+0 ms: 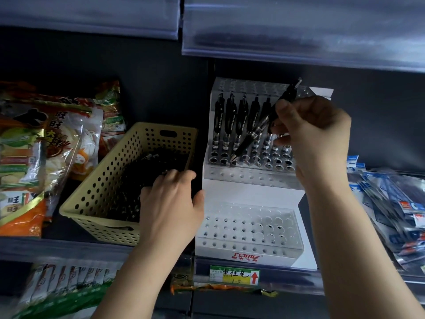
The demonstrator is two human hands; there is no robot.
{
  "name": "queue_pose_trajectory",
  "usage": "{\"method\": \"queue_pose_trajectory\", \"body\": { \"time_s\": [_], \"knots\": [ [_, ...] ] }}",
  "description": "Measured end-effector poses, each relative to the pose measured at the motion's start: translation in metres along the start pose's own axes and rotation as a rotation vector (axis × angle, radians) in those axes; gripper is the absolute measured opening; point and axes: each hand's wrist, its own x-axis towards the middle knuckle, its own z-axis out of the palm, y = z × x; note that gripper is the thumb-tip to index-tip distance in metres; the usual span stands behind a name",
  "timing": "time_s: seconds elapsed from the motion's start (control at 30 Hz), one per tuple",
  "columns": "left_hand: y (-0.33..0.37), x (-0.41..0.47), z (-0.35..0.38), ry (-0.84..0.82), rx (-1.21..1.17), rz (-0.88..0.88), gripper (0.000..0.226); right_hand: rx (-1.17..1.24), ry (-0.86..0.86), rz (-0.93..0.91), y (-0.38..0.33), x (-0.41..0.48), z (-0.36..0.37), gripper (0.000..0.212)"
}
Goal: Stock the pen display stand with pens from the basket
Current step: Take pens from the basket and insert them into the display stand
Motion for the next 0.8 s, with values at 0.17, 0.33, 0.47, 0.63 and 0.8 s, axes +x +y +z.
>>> {"method": "queue_pose_trajectory", "body": {
  "time_s": [0.17, 0.33, 0.47, 0.63, 0.8],
  "knots": [
    [0.001, -0.001, 0.0, -0.004, 0.043, 0.018, 0.047, -0.062, 0.113, -0.077, 0.0, 0.002, -0.004, 0.018],
    [-0.006, 0.001, 0.003, -0.073, 0.079, -0.042, 0.05, -0.195, 0.175, -0.18, 0.004, 0.003, -0.002, 0.019],
    [-0.008, 0.001, 0.004, -0.103, 0.097, -0.052, 0.049, -0.308, 0.176, -0.26, 0.006, 0.001, 0.002, 0.018],
    [-0.01, 0.002, 0.004, -0.114, 0.087, -0.054, 0.05, -0.447, 0.178, -0.335, 0.006, -0.001, 0.006, 0.016],
    [-0.01, 0.002, 0.003, -0.117, 0.075, -0.054, 0.049, -0.529, 0.111, -0.317, 0.013, -0.003, 0.012, 0.015]
  ]
}}
